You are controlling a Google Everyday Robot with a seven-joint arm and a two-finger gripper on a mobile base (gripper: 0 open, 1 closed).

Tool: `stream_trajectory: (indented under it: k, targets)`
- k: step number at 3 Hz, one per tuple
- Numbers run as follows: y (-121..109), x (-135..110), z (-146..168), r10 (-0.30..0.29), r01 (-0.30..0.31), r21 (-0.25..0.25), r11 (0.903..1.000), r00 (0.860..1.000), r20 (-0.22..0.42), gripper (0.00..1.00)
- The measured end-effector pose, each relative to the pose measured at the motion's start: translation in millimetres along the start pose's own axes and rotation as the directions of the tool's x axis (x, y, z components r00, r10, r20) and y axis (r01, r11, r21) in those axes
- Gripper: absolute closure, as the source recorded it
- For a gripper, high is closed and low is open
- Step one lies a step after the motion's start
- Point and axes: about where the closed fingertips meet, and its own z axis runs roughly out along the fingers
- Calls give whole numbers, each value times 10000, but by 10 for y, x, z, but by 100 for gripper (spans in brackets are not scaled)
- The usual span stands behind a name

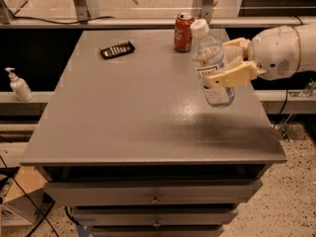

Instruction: Place blue plastic bottle upright

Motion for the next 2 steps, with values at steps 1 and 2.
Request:
stream_trajectory:
  k: [1,2]
  targets:
    - [-36,97,-31,380,-459,872,9951,9952,906,100]
    - [-65,226,-44,541,-765,1285,9888,9839,1701,100]
